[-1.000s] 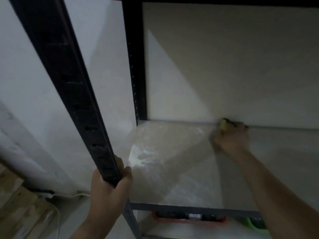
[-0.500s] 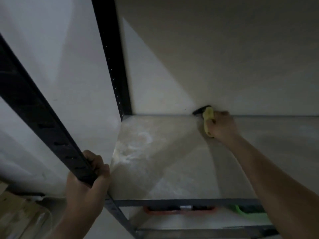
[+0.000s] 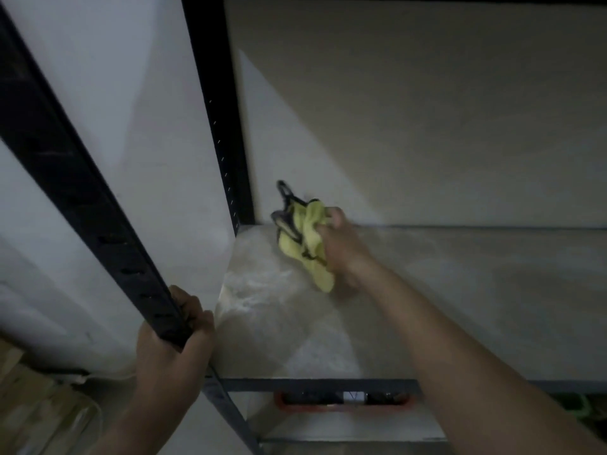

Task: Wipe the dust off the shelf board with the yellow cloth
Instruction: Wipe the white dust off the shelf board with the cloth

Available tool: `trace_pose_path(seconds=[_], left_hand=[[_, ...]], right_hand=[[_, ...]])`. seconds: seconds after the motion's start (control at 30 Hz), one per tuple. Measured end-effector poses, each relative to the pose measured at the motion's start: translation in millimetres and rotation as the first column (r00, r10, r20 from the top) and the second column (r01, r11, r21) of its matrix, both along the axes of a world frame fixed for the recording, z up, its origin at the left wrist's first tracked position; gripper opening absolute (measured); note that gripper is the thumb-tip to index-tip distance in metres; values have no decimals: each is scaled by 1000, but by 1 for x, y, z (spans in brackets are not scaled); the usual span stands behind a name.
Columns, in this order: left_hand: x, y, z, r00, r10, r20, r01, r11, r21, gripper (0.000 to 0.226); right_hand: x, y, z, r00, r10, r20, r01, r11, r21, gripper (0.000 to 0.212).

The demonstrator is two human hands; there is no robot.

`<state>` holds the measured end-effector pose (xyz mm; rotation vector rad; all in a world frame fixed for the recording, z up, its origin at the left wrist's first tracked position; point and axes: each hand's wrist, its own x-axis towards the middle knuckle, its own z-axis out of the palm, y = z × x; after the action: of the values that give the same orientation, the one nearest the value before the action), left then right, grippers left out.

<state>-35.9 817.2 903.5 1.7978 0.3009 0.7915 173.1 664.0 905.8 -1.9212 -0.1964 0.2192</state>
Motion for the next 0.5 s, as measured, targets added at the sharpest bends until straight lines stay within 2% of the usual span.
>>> trace_pose_path(seconds=[0.07,0.13,0.23,0.27,0.33,0.37,0.4,0.47,0.5], left_hand=[[-1,0,0,1000,14,-9,-14,999,-30,21],[-3,2,-2,1000,5,-25,-6,998,-59,21],[-5,5,-2,999,-15,-34,13,999,-53,18],[-5,5,-2,999,-22,-36,21,999,-38,17],[-5,7,-2,999,-35,-30,34,999,-27,18],[-5,7,-3,999,-38,-25,38,999,-30,18],[-5,7,-3,999,-41,-20,41,999,-34,18],[-6,9,-4,999,-42,-16,41,998,-42,18],[-6,9,-3,999,-38,-16,37,998,-42,19]], right_hand=[[11,-19,-9,992,47,115,-7,947,-322,30],[7,-26,-18,956,189,225,-26,818,-575,35],[-13,-21,-22,882,364,300,-25,672,-740,61],[-19,-19,-20,861,407,305,-32,643,-766,60],[-24,-19,-13,833,485,266,-97,602,-792,44],[-20,-22,-9,840,491,229,-146,612,-777,38],[-18,-27,-1,857,465,222,-177,671,-720,39],[-7,-50,20,933,281,224,-136,852,-505,43],[3,-68,30,961,150,231,-46,914,-403,34]])
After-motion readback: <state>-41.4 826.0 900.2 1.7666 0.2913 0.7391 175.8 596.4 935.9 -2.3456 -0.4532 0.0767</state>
